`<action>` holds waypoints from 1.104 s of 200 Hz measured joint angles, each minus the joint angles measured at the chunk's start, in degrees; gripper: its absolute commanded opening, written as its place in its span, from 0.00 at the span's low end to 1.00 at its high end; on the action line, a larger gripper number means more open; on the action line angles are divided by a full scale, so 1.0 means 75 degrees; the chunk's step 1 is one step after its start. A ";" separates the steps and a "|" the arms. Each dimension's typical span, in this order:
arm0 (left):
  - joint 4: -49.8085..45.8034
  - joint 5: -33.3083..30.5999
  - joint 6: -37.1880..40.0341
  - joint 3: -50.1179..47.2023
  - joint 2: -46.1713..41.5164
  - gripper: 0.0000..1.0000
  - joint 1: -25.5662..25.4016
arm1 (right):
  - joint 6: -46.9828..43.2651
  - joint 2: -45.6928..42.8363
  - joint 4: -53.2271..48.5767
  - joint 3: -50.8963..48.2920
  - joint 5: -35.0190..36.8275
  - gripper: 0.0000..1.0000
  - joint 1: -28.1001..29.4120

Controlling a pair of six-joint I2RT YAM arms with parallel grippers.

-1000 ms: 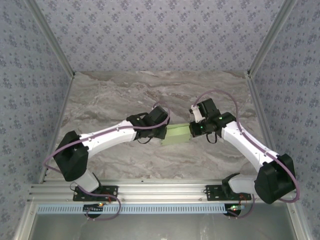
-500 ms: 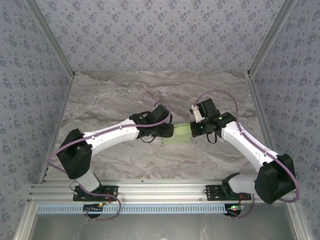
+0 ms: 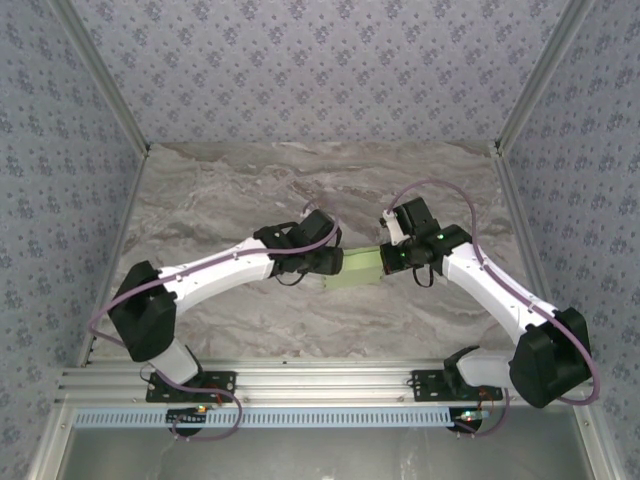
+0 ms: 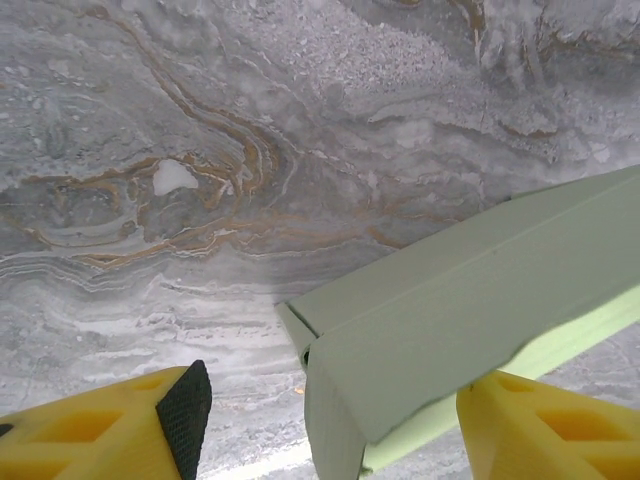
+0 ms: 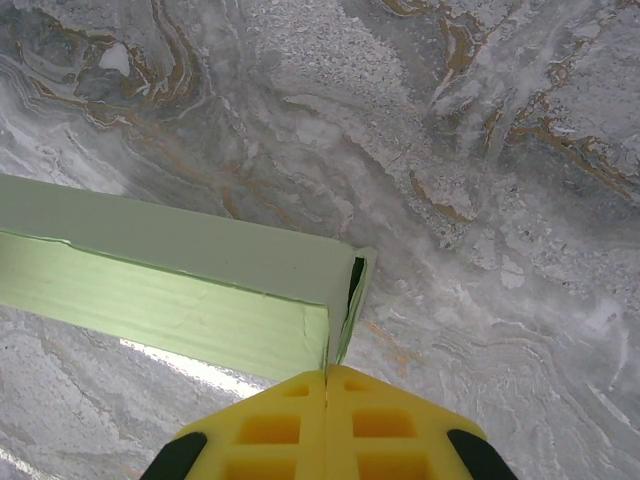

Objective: Fold the paper box

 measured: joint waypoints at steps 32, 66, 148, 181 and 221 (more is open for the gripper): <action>0.0119 0.0117 -0.0090 -0.0070 -0.0297 0.54 0.0015 | 0.0047 0.0000 0.0000 0.0000 -0.0003 0.00 0.0026; 0.0289 0.0498 -0.0128 -0.0137 -0.0280 0.32 0.0015 | 0.0052 0.0000 0.0000 0.0000 0.0000 0.00 0.0032; 0.0169 0.0603 -0.0105 -0.0137 -0.0271 0.45 0.0015 | 0.0149 -0.0032 0.0003 -0.0015 0.0029 0.00 0.0052; 0.0055 0.0600 -0.0090 -0.0137 -0.0271 0.38 0.0006 | 0.0192 -0.0050 0.0006 -0.0058 0.0038 0.00 0.0052; -0.0052 0.0571 -0.0105 -0.0140 -0.0271 0.28 -0.0055 | 0.0204 -0.0064 0.0006 -0.0076 0.0093 0.00 0.0052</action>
